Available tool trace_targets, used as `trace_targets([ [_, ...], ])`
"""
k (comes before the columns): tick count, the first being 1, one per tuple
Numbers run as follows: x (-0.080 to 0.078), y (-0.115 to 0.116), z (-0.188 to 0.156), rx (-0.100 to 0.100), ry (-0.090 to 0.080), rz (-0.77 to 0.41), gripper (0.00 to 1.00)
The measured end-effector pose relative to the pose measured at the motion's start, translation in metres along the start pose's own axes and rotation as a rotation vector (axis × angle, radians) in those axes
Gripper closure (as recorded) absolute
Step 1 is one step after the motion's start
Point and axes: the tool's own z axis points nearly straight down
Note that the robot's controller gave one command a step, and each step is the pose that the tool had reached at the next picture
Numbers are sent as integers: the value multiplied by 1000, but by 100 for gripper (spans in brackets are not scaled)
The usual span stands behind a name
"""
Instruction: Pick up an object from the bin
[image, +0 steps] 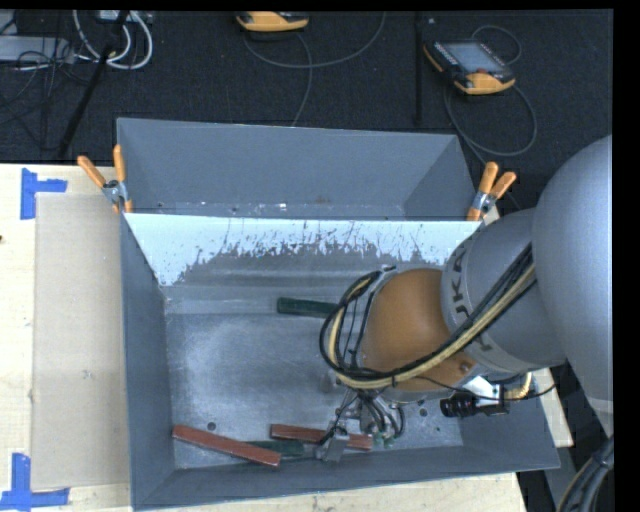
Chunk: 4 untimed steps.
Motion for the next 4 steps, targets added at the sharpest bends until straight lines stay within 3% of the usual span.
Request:
trace_targets([
  [1, 1, 0, 1, 1, 5, 0, 100],
  [3, 0, 0, -64, 1, 3, -2, 100],
  [4, -1, 0, -116, 0, 2, -3, 100],
])
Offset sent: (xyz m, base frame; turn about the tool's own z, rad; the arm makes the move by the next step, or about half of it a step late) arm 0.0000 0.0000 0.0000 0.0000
